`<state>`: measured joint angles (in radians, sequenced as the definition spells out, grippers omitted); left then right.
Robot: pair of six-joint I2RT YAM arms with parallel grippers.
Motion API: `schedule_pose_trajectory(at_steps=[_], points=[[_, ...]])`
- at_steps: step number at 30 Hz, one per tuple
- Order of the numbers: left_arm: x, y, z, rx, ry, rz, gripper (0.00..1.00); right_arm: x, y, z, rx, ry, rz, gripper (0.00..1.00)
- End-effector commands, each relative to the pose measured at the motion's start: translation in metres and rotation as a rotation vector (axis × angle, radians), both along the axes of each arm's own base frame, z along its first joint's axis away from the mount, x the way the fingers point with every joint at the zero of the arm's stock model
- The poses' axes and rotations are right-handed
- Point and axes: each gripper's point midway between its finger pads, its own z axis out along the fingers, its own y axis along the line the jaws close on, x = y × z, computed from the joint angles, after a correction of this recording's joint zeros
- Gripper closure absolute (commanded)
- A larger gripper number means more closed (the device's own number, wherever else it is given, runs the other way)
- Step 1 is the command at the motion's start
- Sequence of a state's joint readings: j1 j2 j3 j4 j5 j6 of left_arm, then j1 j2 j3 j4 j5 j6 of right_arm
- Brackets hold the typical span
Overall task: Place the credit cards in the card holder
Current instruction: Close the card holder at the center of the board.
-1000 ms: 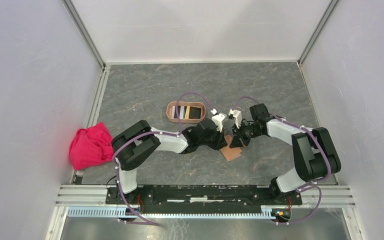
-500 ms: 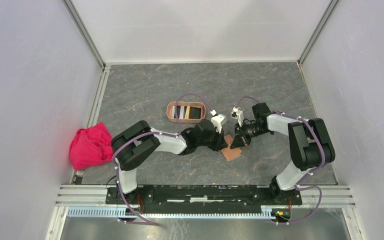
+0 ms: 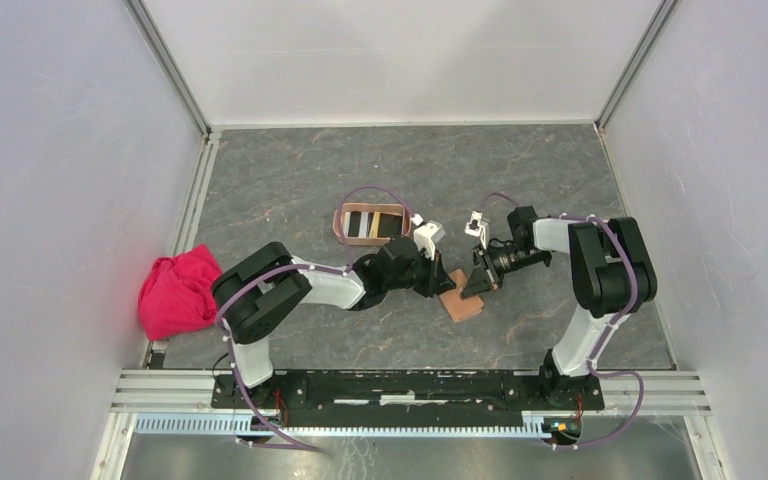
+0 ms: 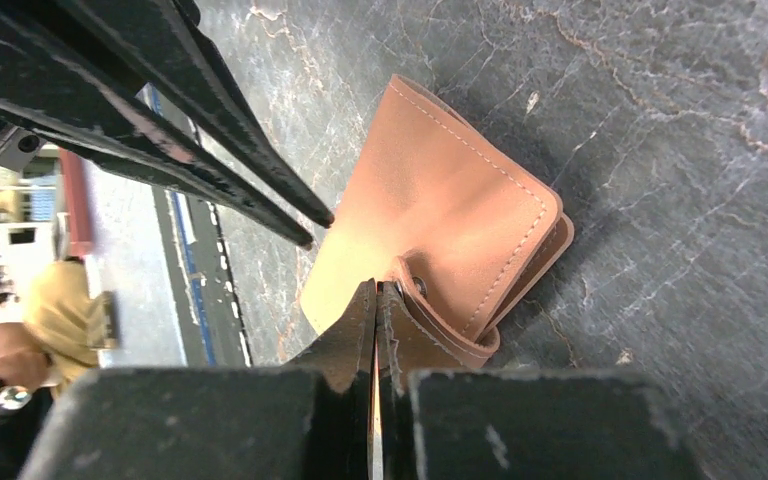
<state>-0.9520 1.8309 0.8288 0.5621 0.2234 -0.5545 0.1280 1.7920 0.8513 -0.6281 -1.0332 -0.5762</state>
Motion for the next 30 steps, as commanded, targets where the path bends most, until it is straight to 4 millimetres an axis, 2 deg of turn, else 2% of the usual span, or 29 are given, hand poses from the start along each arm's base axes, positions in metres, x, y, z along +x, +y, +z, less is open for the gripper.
schedule_pose_trajectory(at_steps=[1,9,17,23,30], points=[[-0.001,-0.006,0.032,-0.098,-0.018,-0.008,0.87,-0.012,-0.005,-0.008,0.005,0.094,0.018,1.00],[-0.004,-0.003,0.029,-0.097,-0.011,-0.017,0.87,-0.004,-0.009,-0.018,-0.030,0.157,-0.048,1.00],[-0.004,-0.017,0.031,-0.164,0.035,-0.029,0.87,-0.001,-0.009,-0.011,-0.017,0.101,-0.018,0.99],[0.007,-0.024,0.016,-0.166,0.089,0.008,0.90,-0.003,-0.009,-0.013,-0.015,0.113,-0.013,0.99],[0.006,-0.028,0.008,-0.167,0.111,-0.008,0.92,-0.002,-0.009,-0.013,-0.015,0.113,-0.015,0.99]])
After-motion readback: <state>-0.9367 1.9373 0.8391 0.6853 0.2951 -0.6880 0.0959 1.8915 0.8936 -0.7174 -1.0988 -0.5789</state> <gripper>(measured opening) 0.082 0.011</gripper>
